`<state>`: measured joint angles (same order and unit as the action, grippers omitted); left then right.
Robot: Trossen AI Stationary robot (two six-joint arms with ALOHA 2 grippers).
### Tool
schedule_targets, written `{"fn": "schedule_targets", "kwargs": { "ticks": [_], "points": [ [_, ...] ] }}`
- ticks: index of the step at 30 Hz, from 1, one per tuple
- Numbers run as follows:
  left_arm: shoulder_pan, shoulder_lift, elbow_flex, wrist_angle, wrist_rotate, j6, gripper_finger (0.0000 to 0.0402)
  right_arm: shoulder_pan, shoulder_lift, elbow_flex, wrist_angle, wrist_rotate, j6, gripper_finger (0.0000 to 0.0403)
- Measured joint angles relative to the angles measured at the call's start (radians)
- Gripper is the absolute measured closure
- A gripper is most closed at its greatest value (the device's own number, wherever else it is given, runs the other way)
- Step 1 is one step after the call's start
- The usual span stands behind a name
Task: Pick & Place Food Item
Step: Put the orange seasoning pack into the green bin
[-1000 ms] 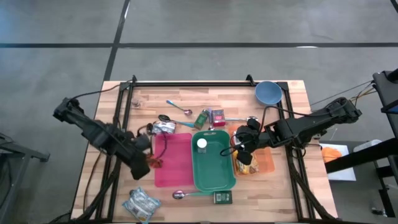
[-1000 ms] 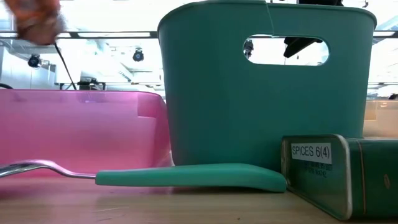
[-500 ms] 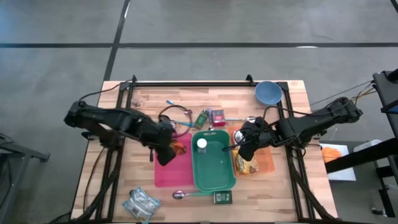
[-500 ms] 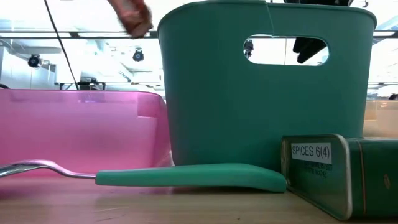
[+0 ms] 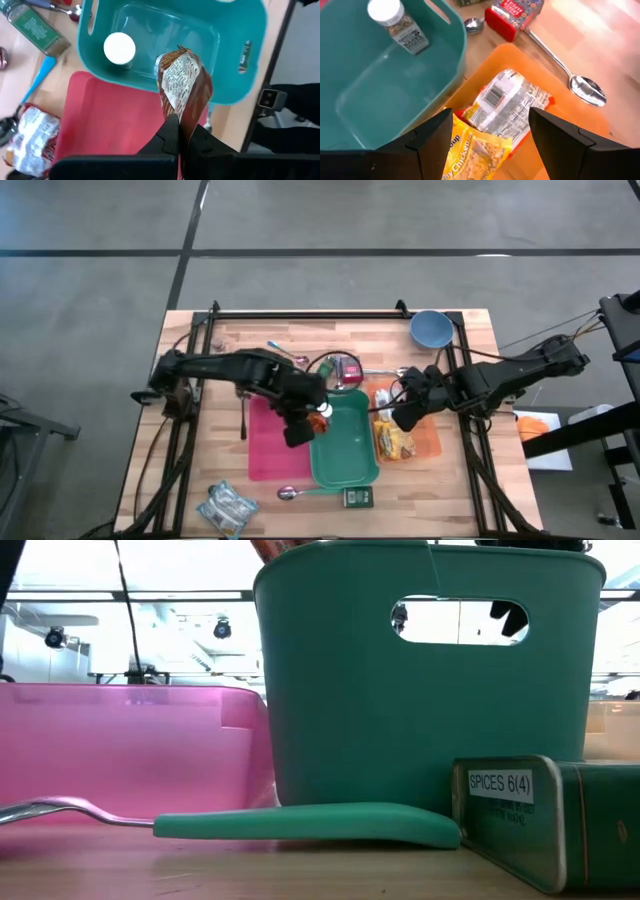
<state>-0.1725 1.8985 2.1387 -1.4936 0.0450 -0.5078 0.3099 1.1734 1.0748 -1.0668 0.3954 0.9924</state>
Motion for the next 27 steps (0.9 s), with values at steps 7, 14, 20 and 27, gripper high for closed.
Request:
{"fn": "schedule_targets", "kwargs": {
  "ticks": [7, 14, 20, 27],
  "points": [
    [0.044, 0.062, -0.004, 0.000, 0.051, 0.067, 0.0401, 0.000, -0.069, 0.000, 0.000, 0.027, 0.023, 0.0144],
    [0.067, 0.112, -0.003, 0.031, 0.117, 0.103, 0.0401, 0.000, -0.089, 0.001, 0.000, 0.051, 0.029, 0.0144],
    [0.071, 0.134, -0.003, 0.108, 0.151, 0.117, 0.0401, 0.000, -0.071, 0.001, -0.001, 0.053, 0.038, 0.0144],
    [0.072, 0.154, -0.008, 0.118, 0.150, 0.112, 0.0401, -0.001, -0.080, 0.001, -0.015, 0.103, 0.112, 0.0144]
  ]
}}
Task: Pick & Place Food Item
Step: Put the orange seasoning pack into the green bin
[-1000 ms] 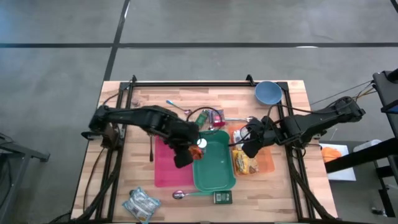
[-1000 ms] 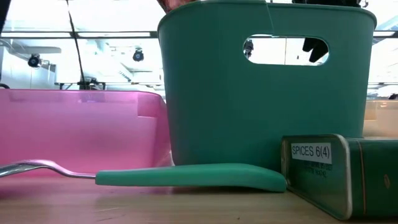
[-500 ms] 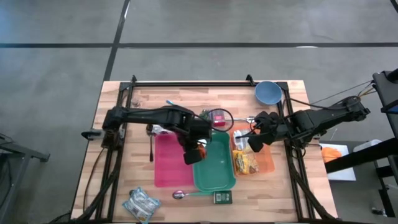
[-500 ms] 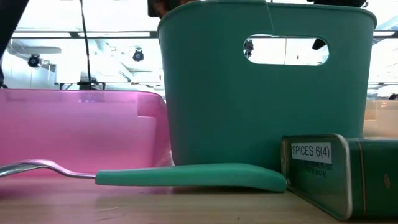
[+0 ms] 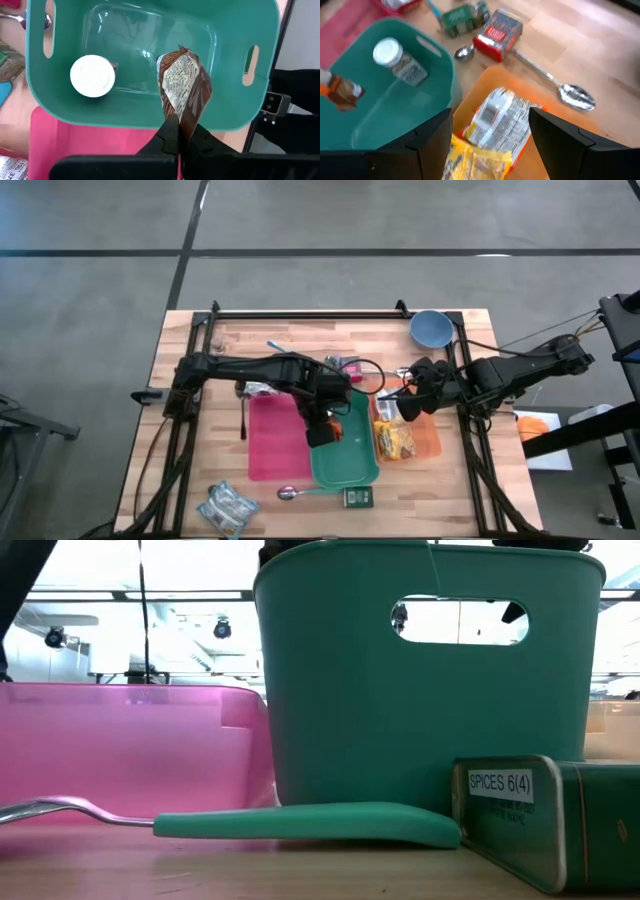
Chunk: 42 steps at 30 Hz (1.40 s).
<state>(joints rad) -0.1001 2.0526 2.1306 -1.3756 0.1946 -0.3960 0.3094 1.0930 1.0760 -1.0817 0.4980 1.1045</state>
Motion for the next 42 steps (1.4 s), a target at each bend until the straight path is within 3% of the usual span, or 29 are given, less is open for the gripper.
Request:
{"fn": "schedule_targets", "kwargs": {
  "ticks": [21, 35, 42],
  "points": [
    [-0.003, 0.093, -0.009, -0.035, -0.003, -0.213, 0.0401, 0.000, -0.045, 0.000, 0.017, 0.022, 0.073, 0.0144],
    [-0.019, 0.113, -0.010, -0.024, -0.053, -0.214, 0.0401, 0.001, -0.045, 0.000, 0.016, 0.027, 0.045, 0.0144],
    [-0.038, 0.112, -0.065, 0.005, -0.091, -0.128, 0.0401, 0.001, -0.045, 0.000, 0.016, 0.028, 0.036, 0.0144]
  ]
}}
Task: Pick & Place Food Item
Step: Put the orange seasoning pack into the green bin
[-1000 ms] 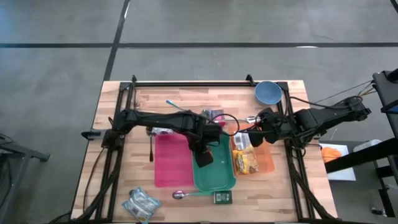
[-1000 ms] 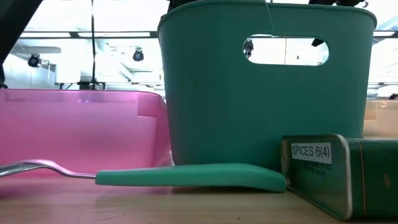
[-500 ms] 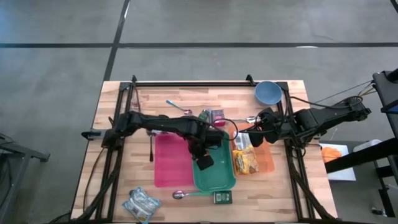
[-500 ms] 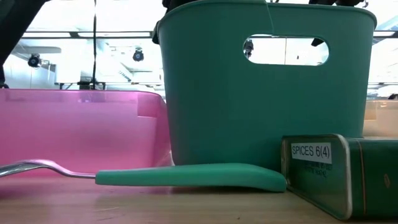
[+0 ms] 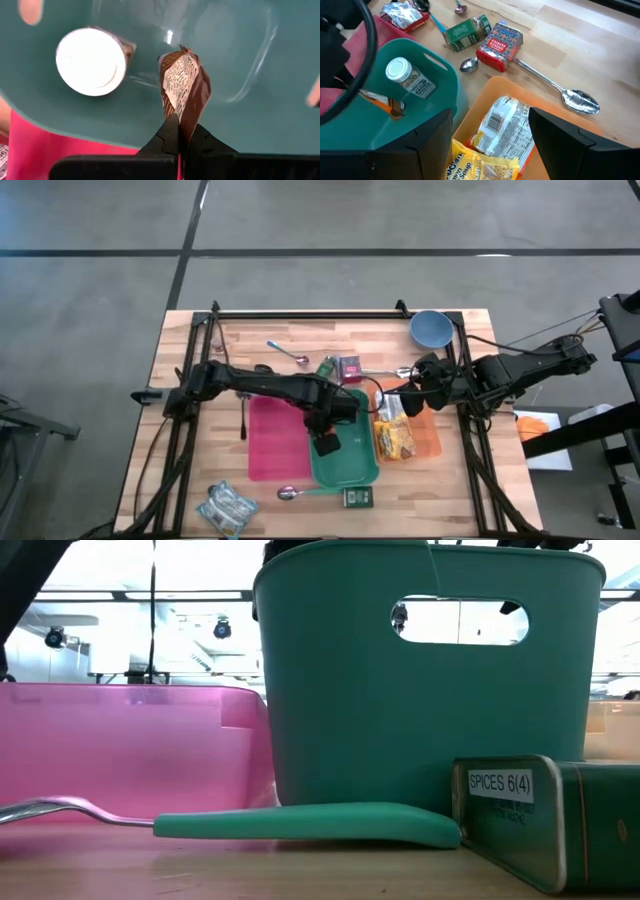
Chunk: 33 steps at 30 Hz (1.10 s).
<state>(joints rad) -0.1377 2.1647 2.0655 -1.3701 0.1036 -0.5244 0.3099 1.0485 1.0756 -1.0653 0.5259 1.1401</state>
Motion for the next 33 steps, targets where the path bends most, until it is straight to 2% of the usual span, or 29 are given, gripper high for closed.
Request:
{"fn": "schedule_targets", "kwargs": {
  "ticks": [9, 33],
  "points": [
    [-0.012, 0.000, -0.095, 0.023, -0.007, 0.027, 0.0401, 0.000, 0.000, 0.000, 0.000, 0.000, -0.014, 0.0144],
    [-0.013, 0.000, -0.097, 0.073, -0.010, 0.027, 0.0401, 0.000, 0.000, 0.000, 0.000, -0.001, -0.026, 0.0145]
  ]
}}
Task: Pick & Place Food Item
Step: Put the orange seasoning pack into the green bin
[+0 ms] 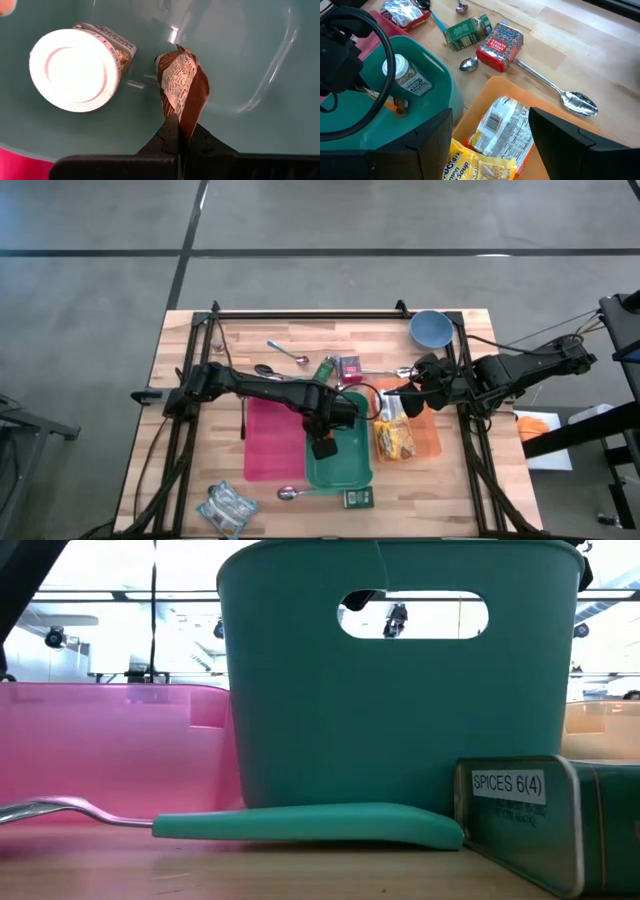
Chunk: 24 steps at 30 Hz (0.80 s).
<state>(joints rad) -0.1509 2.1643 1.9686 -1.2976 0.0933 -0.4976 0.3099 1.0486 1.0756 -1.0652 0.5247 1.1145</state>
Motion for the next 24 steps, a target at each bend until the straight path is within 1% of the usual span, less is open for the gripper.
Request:
{"fn": "schedule_targets", "kwargs": {
  "ticks": [5, 8, 18, 24],
  "points": [
    [0.000, 0.000, 0.000, 0.000, 0.002, 0.001, 0.0400, 0.000, 0.000, 0.000, 0.000, -0.001, 0.000, 0.0144],
    [0.000, 0.000, 0.000, 0.000, 0.004, 0.007, 0.0387, 0.000, 0.000, 0.000, 0.000, -0.001, 0.000, 0.0144],
    [0.000, -0.001, 0.000, -0.001, 0.004, 0.026, 0.0299, 0.000, 0.000, 0.000, 0.000, -0.002, 0.000, 0.0144],
    [0.002, -0.003, 0.008, -0.018, 0.006, 0.026, 0.0262, 0.000, 0.000, 0.000, 0.000, -0.006, -0.008, 0.0145]
  ]
}}
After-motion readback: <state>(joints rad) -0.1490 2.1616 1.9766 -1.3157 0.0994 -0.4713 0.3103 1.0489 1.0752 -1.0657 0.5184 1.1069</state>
